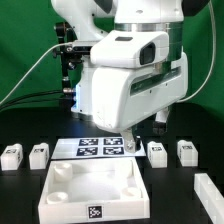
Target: Assemble one leg
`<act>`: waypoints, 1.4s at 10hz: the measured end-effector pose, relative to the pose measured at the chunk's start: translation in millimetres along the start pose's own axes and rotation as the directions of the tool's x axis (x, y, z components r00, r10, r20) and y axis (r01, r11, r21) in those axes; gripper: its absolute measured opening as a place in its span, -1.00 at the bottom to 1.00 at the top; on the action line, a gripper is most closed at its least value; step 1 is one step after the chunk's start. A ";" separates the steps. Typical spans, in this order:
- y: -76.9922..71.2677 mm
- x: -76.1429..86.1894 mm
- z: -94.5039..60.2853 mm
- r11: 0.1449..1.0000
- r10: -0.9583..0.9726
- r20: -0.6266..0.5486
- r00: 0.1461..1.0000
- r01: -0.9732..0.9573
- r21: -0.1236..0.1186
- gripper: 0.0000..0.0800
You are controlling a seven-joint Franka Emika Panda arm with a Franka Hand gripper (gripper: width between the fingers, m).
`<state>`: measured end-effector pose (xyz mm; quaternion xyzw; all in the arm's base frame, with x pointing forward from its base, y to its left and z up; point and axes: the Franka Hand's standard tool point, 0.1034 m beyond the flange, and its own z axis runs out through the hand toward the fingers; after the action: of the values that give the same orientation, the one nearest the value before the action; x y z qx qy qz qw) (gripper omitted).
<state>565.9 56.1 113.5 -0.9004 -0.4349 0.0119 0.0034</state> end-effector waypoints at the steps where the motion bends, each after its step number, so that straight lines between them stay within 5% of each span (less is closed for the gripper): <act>1: 0.0 0.0 0.0 1.000 0.000 0.000 1.000 0.000 0.000 0.62; 10: -0.7 -1.3 -0.1 0.999 -0.054 -0.001 0.999 0.054 -0.001 0.62; 14: -39.5 -65.1 17.6 0.862 -0.506 0.001 0.863 0.506 -0.010 0.62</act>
Offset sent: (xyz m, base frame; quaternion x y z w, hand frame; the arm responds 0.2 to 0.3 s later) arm 0.0000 0.0000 0.0000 0.0000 0.0000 0.0000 1.0000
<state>494.1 29.6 97.8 -0.7549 -0.6558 0.0077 0.0024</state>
